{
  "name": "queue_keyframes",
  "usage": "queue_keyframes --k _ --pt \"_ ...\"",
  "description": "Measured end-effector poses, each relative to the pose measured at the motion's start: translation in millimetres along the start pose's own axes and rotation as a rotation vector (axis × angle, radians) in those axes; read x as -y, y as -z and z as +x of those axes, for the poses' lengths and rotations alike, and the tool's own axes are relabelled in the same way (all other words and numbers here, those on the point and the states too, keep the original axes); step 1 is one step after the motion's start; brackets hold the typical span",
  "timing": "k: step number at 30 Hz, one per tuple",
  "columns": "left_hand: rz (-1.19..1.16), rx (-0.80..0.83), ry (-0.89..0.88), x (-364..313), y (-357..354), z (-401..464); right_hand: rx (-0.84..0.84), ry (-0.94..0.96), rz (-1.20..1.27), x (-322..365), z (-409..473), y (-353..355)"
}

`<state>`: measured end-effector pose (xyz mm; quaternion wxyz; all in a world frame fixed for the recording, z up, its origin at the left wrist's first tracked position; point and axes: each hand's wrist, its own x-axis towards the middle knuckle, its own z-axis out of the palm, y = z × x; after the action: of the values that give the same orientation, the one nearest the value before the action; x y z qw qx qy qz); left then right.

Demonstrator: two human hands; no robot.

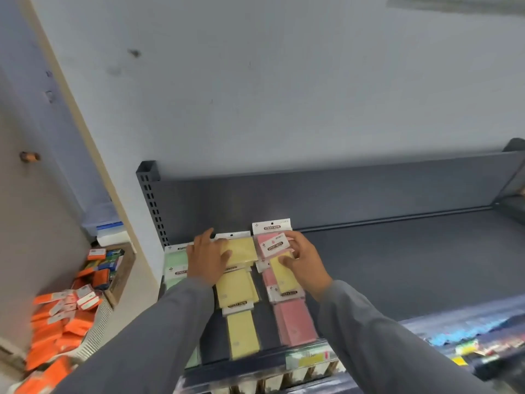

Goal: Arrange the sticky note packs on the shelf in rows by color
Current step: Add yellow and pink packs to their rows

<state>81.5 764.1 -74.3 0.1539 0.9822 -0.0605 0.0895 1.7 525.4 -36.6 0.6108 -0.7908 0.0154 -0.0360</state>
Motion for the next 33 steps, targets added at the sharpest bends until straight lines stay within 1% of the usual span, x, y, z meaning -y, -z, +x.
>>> queue_keyframes --k 1,3,6,9,12,14,17,19,21,23,26,28,29,31,32,33 --pt "-0.033 -0.054 -0.014 -2.5 1.8 -2.6 -0.015 0.0 0.014 1.8 -3.5 -1.0" --pt "-0.173 -0.149 -0.062 -8.7 7.0 -15.9 -0.02 0.015 0.029 6.5 -14.9 -5.4" --pt "-0.334 -0.19 -0.15 -17.8 17.0 -48.6 0.025 0.038 0.008 12.0 -36.3 -24.1" --pt "-0.464 -0.185 -0.076 -28.4 30.7 -91.8 0.103 0.061 -0.064 5.6 -61.5 -49.8" --pt "-0.536 -0.192 0.082 -35.0 34.9 -139.4 0.134 0.1 -0.187 -3.4 -86.9 -67.6" --pt "-0.552 -0.161 0.18 -38.7 31.0 -172.9 0.127 0.096 -0.261 -9.6 -100.0 -72.5" --pt "-0.541 -0.102 0.261 -43.5 24.7 -212.8 0.11 0.107 -0.368 -12.5 -107.2 -83.6" --pt "-0.533 -0.066 0.254 -48.0 23.5 -226.9 0.11 0.157 -0.503 -10.3 -109.6 -90.2" --pt "-0.492 -0.035 0.19 -50.6 22.4 -232.6 0.105 0.199 -0.627 -8.8 -112.5 -95.2" --pt "-0.433 -0.014 0.146 -48.4 18.8 -231.4 0.086 0.217 -0.684 -7.8 -112.3 -100.4" --pt "-0.314 0.01 0.148 -44.2 17.2 -226.8 0.01 0.231 -0.712 -5.1 -113.3 -100.2" --pt "-0.256 0.02 0.121 -43.2 19.0 -224.1 -0.104 0.213 -0.647 -4.4 -112.5 -88.0" --pt "-0.234 0.006 0.109 -45.3 21.1 -221.1 -0.185 0.171 -0.592 -3.1 -112.4 -77.6" --pt "-0.205 -0.089 0.071 -56.8 26.3 -214.8 -0.301 0.021 -0.467 -5.6 -110.2 -52.7" --pt "-0.254 -0.123 0.05 -68.1 29.4 -213.2 -0.337 -0.062 -0.408 -10.5 -109.5 -39.6" --pt "-0.368 -0.122 0.038 -82.5 33.5 -212.6 -0.361 -0.156 -0.35 -17.2 -109.7 -27.7"
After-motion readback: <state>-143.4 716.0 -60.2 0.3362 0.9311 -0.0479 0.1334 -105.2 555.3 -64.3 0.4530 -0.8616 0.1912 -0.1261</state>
